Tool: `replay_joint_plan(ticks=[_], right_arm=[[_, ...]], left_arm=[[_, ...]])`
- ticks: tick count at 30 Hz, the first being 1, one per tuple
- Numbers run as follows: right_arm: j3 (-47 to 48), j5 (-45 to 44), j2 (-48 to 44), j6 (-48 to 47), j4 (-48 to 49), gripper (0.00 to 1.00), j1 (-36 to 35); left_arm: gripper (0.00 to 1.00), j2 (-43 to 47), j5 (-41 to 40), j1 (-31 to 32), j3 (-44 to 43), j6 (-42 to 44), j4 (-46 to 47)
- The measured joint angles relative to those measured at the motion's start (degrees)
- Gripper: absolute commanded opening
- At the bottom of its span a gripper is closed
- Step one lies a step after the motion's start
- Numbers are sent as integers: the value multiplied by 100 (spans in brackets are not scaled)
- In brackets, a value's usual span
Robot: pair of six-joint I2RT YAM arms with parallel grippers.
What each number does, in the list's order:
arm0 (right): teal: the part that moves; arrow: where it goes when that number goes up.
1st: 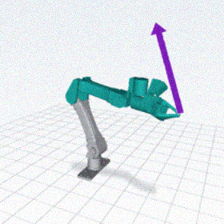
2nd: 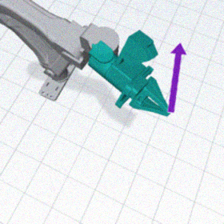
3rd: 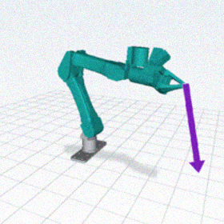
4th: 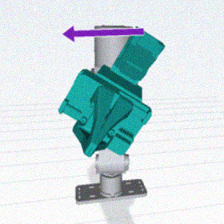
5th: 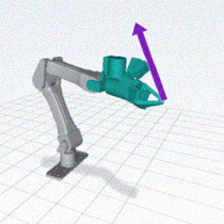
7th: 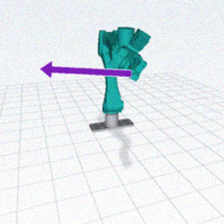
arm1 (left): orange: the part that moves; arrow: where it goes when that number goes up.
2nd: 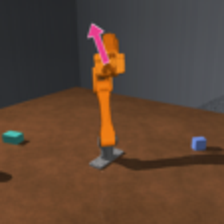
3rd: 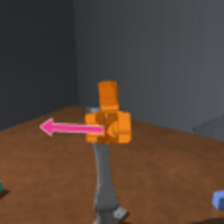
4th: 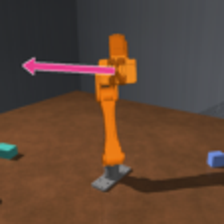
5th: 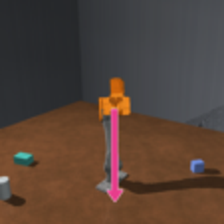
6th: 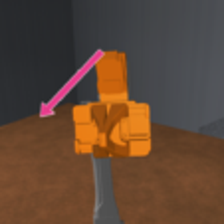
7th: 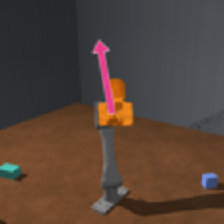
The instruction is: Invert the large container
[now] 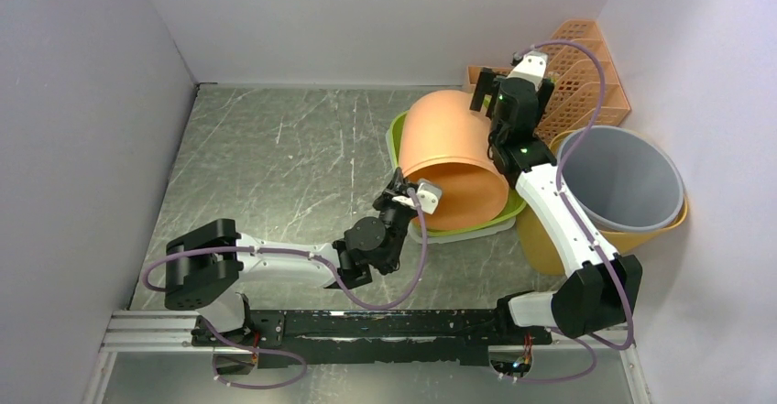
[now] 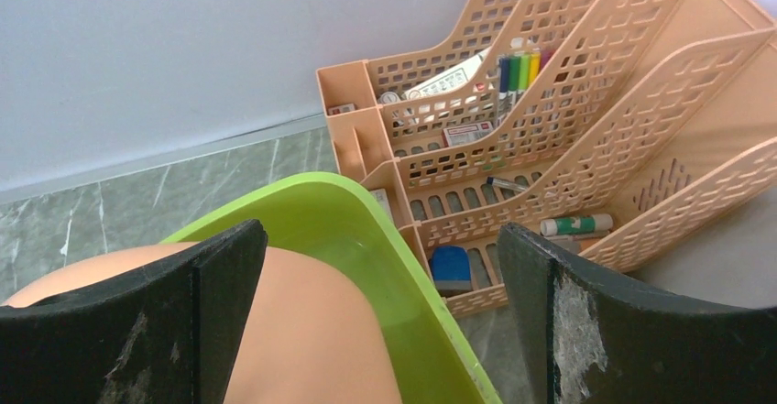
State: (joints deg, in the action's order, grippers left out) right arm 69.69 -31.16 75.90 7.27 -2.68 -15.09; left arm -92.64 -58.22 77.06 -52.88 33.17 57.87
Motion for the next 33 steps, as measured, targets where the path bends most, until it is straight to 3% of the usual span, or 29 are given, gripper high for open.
replay_joint_plan(ticks=[5, 12, 20, 28, 33], right_arm=[[-164, -181, -96, 186, 24, 100, 138], [-487, -264, -299, 872, -15, 100, 822], [-608, -192, -380, 1257, -20, 100, 931], [-745, 42, -380, 1329, -20, 100, 940], [-708, 282, -380, 1294, -170, 100, 942]], left_arm=[[7, -4, -87, -4, -120, 361, 70], [7, 122, -205, -46, -280, 1665, 693], [7, 922, -96, -157, -964, 2280, 763], [7, 2157, -273, -203, -1808, 1718, -671], [7, 2900, -435, -922, -2033, -20, -3379]])
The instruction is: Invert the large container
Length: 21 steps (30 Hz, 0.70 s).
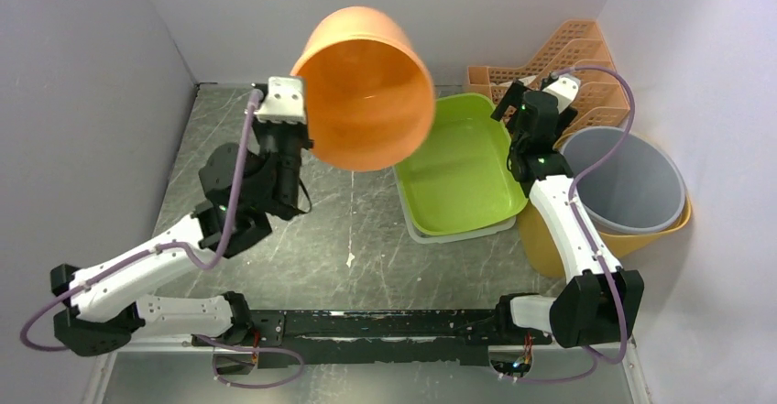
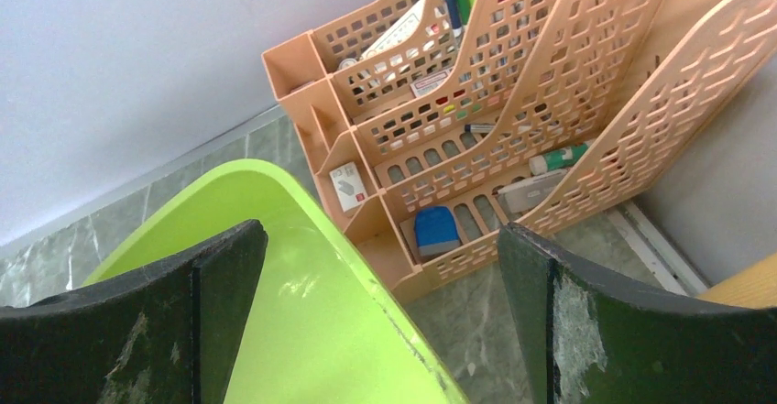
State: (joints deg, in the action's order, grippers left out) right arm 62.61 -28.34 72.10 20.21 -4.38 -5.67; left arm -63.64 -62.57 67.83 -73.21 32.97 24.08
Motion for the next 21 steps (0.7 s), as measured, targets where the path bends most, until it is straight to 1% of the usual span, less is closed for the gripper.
replay_joint_plan(ticks=[3, 5, 8, 10, 12, 15, 17, 21], right_arm=[[48, 186, 0, -76, -50, 100, 0], [90, 267, 0, -149, -79, 100, -9], [175, 354, 0, -275, -127, 100, -76], [227, 396, 4, -352, -157, 100, -160], [251, 424, 7, -424, -181, 100, -251], [262, 444, 22, -518, -243, 100, -398], [262, 446, 35, -568, -284, 100, -472], [264, 428, 66, -625, -337, 100, -619]], left_arm=[[7, 245, 107, -863, -22, -1311, -1659], [7, 295, 269, -1436, 26, -2013, -2538], [7, 251, 673, -2124, 188, -2813, -3552], [7, 101, 1158, -2566, 264, -3274, -4144], [7, -129, 1735, -2951, 321, -3663, -4603], [7, -409, 2470, -3307, 422, -4009, -5036], [7, -525, 2940, -3530, 472, -4159, -5268], [7, -636, 3775, -3995, 413, -4378, -5447]])
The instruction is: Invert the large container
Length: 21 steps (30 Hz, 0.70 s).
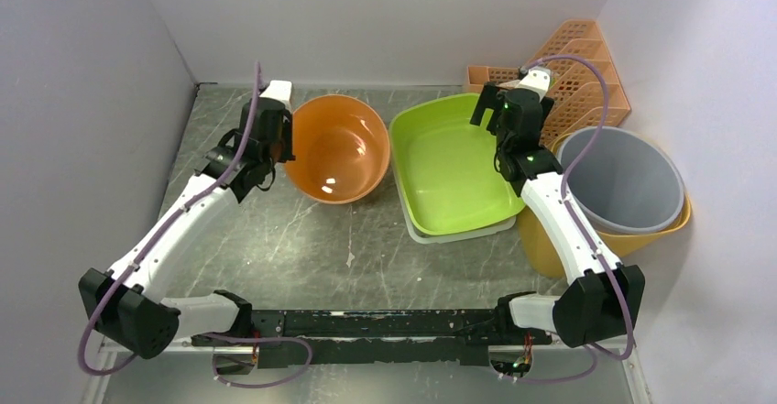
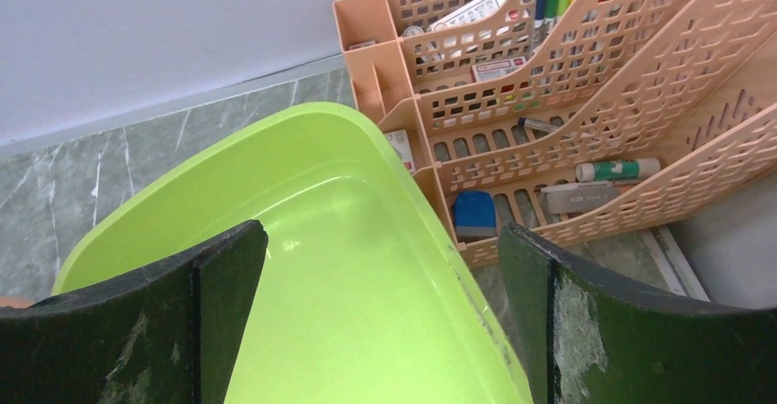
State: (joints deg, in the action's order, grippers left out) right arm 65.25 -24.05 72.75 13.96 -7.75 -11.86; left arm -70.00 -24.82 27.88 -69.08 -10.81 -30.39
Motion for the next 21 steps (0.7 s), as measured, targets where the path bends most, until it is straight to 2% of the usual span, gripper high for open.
replay_joint_plan(ticks=[3, 5, 9, 15, 17, 21], right_arm=[[-2, -39, 35, -31, -22, 100, -81], [-2, -48, 52, -48, -37, 100, -116], [-2, -94, 103, -74, -37, 100, -136], [-2, -127, 179, -96, -37, 100, -136], [-4, -127, 205, -96, -35, 100, -136], [-24, -140, 221, -94, -35, 100, -136]], left_arm=[[9, -192, 522, -398, -181, -87, -118], [34, -415, 844, -697, -378, -125, -225], [57, -817, 1169, -984, -717, -164, -249], [84, -1036, 1464, -1008, -1143, -144, -227], [89, -1058, 1502, -1008, -1331, -111, -227], [83, -944, 1628, -1008, -1578, 42, -166]])
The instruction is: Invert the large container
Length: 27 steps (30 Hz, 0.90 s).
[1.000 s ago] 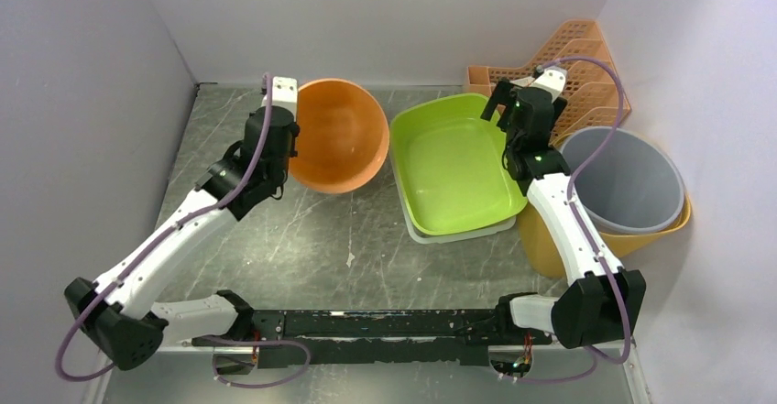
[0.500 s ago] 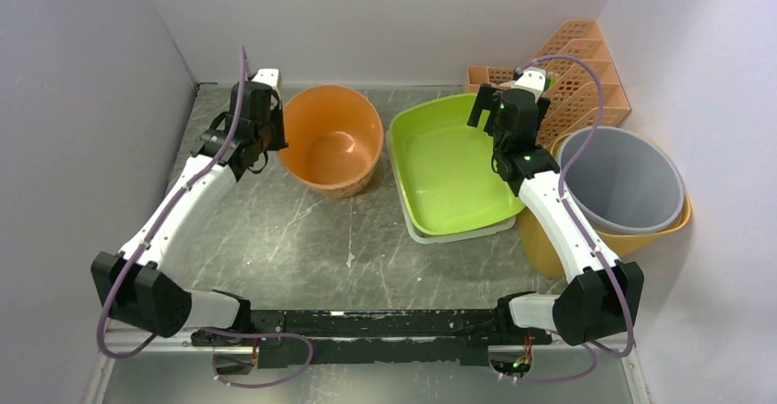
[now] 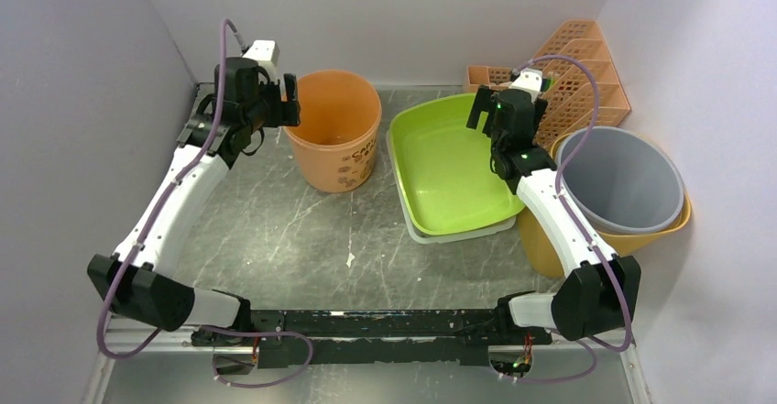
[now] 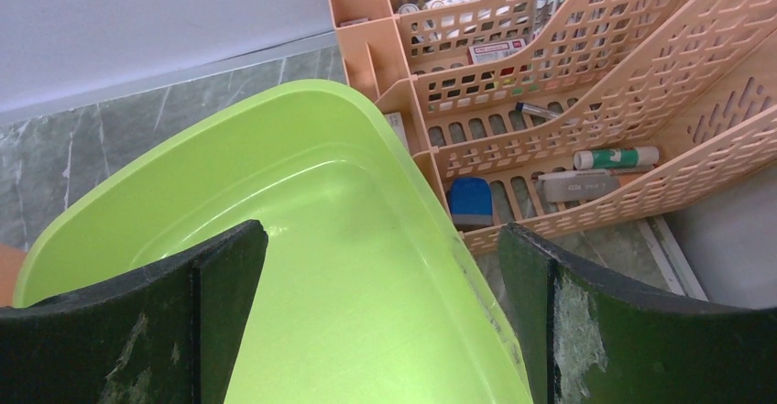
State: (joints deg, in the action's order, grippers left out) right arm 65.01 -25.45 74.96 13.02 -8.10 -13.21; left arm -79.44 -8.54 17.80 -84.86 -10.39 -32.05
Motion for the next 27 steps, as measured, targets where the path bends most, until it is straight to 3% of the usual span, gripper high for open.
replay_joint_plan(ticks=[6, 9, 16, 20, 27], right_arm=[[-2, -7, 9, 26, 2, 100, 0], [-2, -52, 44, 72, 0, 100, -4], [-2, -125, 107, 149, -39, 100, -4], [-2, -140, 107, 155, -42, 100, -4], [-70, -153, 116, 166, -37, 100, -4]], left_arm=[[78, 708, 892, 61, 254, 428, 442], [78, 769, 1185, 380, 258, 706, 691], [77, -431, 1121, 1624, -28, 1287, 778], [77, -953, 1113, 1738, -48, 1541, 774], [77, -1088, 807, 1779, -57, 1823, 841]])
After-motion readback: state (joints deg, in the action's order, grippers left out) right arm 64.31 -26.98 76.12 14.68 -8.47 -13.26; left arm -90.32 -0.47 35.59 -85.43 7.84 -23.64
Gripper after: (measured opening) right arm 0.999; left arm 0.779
